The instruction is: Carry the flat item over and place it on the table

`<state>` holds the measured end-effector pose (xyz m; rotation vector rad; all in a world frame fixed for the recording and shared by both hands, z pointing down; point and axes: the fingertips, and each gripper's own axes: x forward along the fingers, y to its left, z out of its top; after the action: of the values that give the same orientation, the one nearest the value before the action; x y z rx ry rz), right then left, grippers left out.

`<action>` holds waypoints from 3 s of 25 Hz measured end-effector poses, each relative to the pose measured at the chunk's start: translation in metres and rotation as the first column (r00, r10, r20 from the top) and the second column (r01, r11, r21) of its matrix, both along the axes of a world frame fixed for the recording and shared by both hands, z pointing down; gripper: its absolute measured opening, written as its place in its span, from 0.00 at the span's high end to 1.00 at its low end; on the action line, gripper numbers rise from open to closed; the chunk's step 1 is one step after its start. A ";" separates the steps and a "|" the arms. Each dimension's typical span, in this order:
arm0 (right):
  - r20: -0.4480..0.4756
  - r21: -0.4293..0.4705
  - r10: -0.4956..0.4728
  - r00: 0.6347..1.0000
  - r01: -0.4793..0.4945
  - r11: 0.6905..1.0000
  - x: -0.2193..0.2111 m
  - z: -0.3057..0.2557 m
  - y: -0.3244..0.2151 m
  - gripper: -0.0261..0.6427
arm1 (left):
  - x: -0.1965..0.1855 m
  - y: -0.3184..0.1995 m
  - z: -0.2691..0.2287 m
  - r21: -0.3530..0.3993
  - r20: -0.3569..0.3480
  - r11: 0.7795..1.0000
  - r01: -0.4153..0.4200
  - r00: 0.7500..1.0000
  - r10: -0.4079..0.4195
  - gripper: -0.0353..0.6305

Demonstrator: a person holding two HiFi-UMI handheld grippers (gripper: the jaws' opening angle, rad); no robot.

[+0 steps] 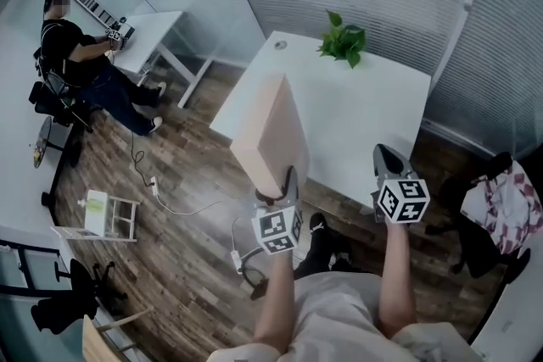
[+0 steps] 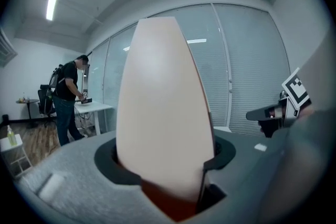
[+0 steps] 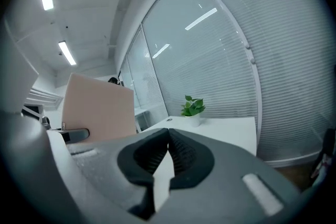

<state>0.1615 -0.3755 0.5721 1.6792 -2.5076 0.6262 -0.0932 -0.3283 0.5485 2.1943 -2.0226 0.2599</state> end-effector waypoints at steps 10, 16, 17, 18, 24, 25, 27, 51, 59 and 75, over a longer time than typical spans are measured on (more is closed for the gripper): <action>-0.068 -0.001 -0.094 0.993 0.094 0.996 -0.069 -0.007 -0.052 0.96 | -0.011 -0.043 0.064 -0.097 -0.399 0.993 -0.069 0.916 0.024 0.51; -0.127 -0.010 -0.194 0.973 0.194 0.981 -0.131 -0.003 -0.078 0.96 | -0.022 -0.079 0.100 -0.153 -0.637 0.982 -0.111 0.770 -0.012 0.51; -0.131 -0.020 -0.196 0.972 0.195 0.981 -0.137 0.003 -0.082 0.96 | -0.024 -0.083 0.107 -0.159 -0.663 0.981 -0.115 0.748 -0.020 0.51; -0.132 -0.031 -0.196 0.972 0.193 0.981 -0.142 0.009 -0.085 0.96 | -0.025 -0.087 0.113 -0.164 -0.688 0.980 -0.116 0.725 -0.029 0.51; -0.154 -0.130 -0.251 0.956 0.232 0.964 -0.186 0.066 -0.079 0.96 | -0.016 -0.103 0.151 -0.184 -0.808 0.969 -0.164 0.587 -0.054 0.51; -0.165 -0.147 -0.260 0.952 0.237 0.960 -0.189 0.075 -0.078 0.96 | -0.011 -0.105 0.158 -0.189 -0.831 0.965 -0.183 0.553 -0.058 0.51; -0.182 -0.182 -0.264 0.947 0.231 0.956 -0.186 0.092 -0.078 0.96 | -0.004 -0.108 0.170 -0.206 -0.870 0.957 -0.203 0.486 -0.085 0.51; -0.370 -0.412 -0.369 0.853 0.206 0.888 -0.148 0.172 -0.159 0.96 | 0.056 -0.199 0.241 -0.343 -0.928 0.864 -0.369 0.274 -0.252 0.49; -0.353 -0.425 -0.384 0.853 0.220 0.878 -0.155 0.177 -0.165 0.96 | 0.051 -0.201 0.242 -0.345 -0.930 0.852 -0.394 0.266 -0.253 0.49; -0.433 -0.377 -0.347 0.832 0.183 0.908 -0.179 0.183 -0.162 0.96 | 0.004 -0.161 0.243 -0.398 -0.902 0.837 -0.375 0.328 -0.282 0.46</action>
<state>-0.0178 -0.5375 0.7552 1.1549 -2.0792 0.4685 -0.0893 -0.4889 0.7911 1.3814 -0.9661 -0.3720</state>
